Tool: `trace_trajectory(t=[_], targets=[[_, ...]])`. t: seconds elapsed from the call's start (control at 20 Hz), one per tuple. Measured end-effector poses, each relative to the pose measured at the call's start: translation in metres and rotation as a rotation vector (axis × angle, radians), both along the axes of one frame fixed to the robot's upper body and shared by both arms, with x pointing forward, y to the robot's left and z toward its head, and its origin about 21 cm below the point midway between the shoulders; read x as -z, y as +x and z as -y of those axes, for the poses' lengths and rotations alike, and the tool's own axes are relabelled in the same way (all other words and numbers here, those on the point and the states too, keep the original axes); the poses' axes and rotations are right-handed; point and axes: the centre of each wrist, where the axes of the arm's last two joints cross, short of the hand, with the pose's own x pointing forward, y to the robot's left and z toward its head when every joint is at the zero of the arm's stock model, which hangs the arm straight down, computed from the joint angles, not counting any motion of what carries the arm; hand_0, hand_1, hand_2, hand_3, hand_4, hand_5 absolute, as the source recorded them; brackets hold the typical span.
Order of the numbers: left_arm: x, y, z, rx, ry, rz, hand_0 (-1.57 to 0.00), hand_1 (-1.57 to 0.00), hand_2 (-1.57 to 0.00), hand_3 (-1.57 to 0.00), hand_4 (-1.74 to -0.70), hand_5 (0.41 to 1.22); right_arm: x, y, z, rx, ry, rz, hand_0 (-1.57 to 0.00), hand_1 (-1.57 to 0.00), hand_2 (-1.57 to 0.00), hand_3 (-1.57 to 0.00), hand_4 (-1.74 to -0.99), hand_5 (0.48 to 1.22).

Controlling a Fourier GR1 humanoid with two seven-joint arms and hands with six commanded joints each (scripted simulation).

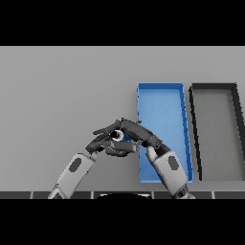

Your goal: Pick up the blue pipe and place it into the blue bin.

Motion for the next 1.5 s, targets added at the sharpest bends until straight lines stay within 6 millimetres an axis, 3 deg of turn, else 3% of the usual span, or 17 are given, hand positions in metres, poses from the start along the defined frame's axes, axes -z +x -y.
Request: trace_trajectory(t=[0.1,0.3,0.5,0.65,0.8,0.95,1.05,1.15,1.35,1.5], targets=[[0.000,-0.001,-0.003,-0.014,0.006,-0.038,-0.03,-0.03,-0.03,-0.03,-0.90,0.609,0.003,-0.003,0.001,-0.030,0.049,-0.040,-1.57,-1.57,-1.57,-1.57,-1.489,1.220],[0.004,-0.005,-0.003,-0.012,0.015,-0.069,-0.01,-0.01,-0.01,-0.01,-0.92,0.527,-0.010,-0.001,0.006,-0.071,0.178,-0.190,-1.57,-1.57,-1.57,-1.57,-1.491,1.221],[0.002,-0.011,-0.003,-0.010,0.016,-0.074,0.00,0.00,0.00,0.00,-0.93,0.496,-0.057,0.008,0.010,-0.058,0.227,-0.187,-1.57,-1.57,-1.57,-1.57,-1.493,1.221],[0.001,-0.010,-0.004,-0.009,0.022,-0.075,0.00,0.00,0.00,0.00,-0.92,0.488,-0.107,0.012,0.017,-0.080,0.259,-0.054,-1.57,-1.57,-1.57,-1.57,-1.495,1.221],[0.001,-0.013,-0.005,-0.011,0.022,-0.066,0.00,0.00,0.00,0.00,-0.91,0.486,-0.139,0.023,0.036,0.040,0.318,-0.027,-1.57,-1.57,-1.57,-1.57,-1.496,1.221],[0.000,-0.012,-0.004,-0.016,0.039,-0.058,0.00,0.00,0.00,0.00,-0.89,0.486,-0.152,0.044,0.068,0.244,0.342,-0.027,-1.57,-1.57,-1.57,-1.57,-1.498,1.221],[-0.001,-0.010,-0.008,-0.018,0.041,-0.056,0.00,0.00,0.00,0.00,-0.89,0.484,-0.148,0.058,0.086,0.345,0.307,-0.038,-1.57,-1.57,-1.57,-1.57,-1.498,1.221],[-0.002,-0.009,-0.011,-0.018,0.036,-0.051,0.00,0.00,0.00,0.00,-0.89,0.482,-0.131,0.068,0.108,0.438,0.301,-0.088,-1.57,-1.57,-1.57,-1.57,-1.498,1.221],[-0.001,-0.007,-0.014,-0.031,0.049,-0.050,0.00,0.00,0.00,0.00,-0.88,0.482,-0.074,0.082,0.147,0.623,0.261,-0.248,-1.57,-1.57,-1.57,-1.57,-1.499,1.221],[-0.003,-0.010,-0.012,-0.016,0.045,-0.041,0.00,0.00,0.00,0.00,-0.87,0.483,-0.033,0.078,0.160,0.732,0.241,-0.359,-1.57,-1.57,-1.57,-1.57,-1.499,1.221]])
